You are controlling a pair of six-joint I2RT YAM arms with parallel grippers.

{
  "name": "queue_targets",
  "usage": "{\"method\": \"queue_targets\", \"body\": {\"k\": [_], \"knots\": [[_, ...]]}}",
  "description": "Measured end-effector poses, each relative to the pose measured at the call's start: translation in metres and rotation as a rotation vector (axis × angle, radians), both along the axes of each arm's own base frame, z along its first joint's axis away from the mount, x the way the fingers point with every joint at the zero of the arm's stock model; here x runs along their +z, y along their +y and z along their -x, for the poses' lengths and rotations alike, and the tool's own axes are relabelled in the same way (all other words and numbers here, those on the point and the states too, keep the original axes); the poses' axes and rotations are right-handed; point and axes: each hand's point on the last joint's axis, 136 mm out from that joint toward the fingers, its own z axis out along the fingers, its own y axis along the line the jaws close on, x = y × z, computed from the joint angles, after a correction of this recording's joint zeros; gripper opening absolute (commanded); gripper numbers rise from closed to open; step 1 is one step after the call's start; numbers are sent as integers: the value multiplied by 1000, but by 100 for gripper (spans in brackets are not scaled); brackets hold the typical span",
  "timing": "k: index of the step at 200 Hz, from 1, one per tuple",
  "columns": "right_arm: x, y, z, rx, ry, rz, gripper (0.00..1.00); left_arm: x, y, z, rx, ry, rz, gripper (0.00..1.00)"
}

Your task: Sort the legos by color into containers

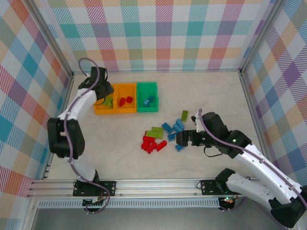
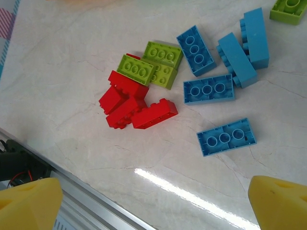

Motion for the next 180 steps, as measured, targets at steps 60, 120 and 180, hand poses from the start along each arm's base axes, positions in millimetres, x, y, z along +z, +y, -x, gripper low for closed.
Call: {"method": "queue_targets", "body": {"k": [60, 120, 180], "knots": [[-47, 43, -5, 111, 108, 88, 97, 151, -97, 109, -463, -350, 49, 62], [-104, 77, -6, 259, 112, 281, 99, 94, -164, 246, -1226, -325, -167, 90], [-130, 101, -17, 361, 93, 358, 98, 34, -150, 313, -1607, -433, -382, 100]]}}
